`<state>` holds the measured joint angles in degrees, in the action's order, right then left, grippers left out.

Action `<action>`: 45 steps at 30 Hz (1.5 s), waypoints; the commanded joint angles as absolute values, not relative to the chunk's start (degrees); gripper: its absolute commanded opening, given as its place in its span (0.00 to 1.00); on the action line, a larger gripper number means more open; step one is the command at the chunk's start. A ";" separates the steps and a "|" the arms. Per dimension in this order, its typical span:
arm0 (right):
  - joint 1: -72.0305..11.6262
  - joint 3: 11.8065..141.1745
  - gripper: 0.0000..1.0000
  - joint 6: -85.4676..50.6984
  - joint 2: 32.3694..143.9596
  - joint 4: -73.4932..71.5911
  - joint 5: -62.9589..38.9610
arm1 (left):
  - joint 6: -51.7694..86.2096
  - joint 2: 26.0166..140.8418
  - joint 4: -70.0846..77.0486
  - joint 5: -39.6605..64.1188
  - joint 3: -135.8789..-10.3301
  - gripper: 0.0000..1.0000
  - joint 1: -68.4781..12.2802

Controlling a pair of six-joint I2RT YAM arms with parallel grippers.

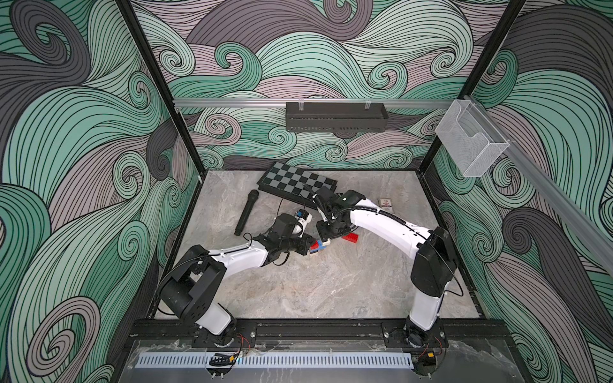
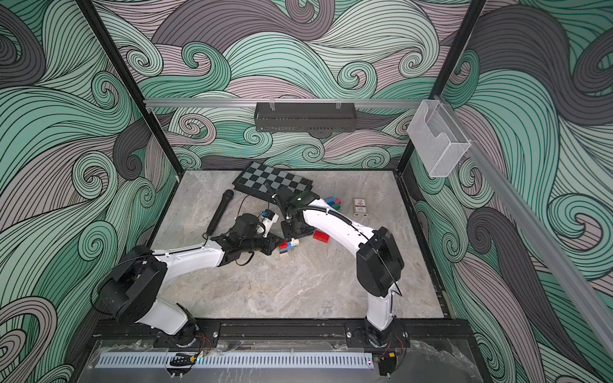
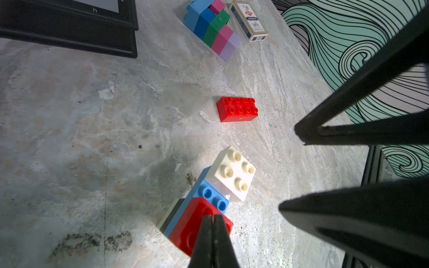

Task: Assemble the letter p with lego
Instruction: Assemble the lego brick with the lego brick, then pick up the lego brick from the center of the board.

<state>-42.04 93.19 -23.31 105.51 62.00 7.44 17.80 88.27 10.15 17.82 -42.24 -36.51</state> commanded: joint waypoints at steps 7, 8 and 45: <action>-40.87 91.14 0.58 -22.94 102.03 63.18 9.04 | 17.27 91.13 -1.82 18.07 -41.40 0.00 -36.65; -40.79 91.14 0.58 -22.98 102.04 63.13 9.04 | 17.10 91.14 -1.68 18.52 -41.70 0.00 -36.65; -32.28 78.83 0.68 -11.94 75.60 58.89 5.94 | -8.92 86.62 36.64 19.78 -28.88 0.77 -37.17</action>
<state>-32.99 80.18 -15.22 78.00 60.36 7.79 -4.71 83.11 26.65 18.72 -28.64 -36.71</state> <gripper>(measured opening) 0.674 0.768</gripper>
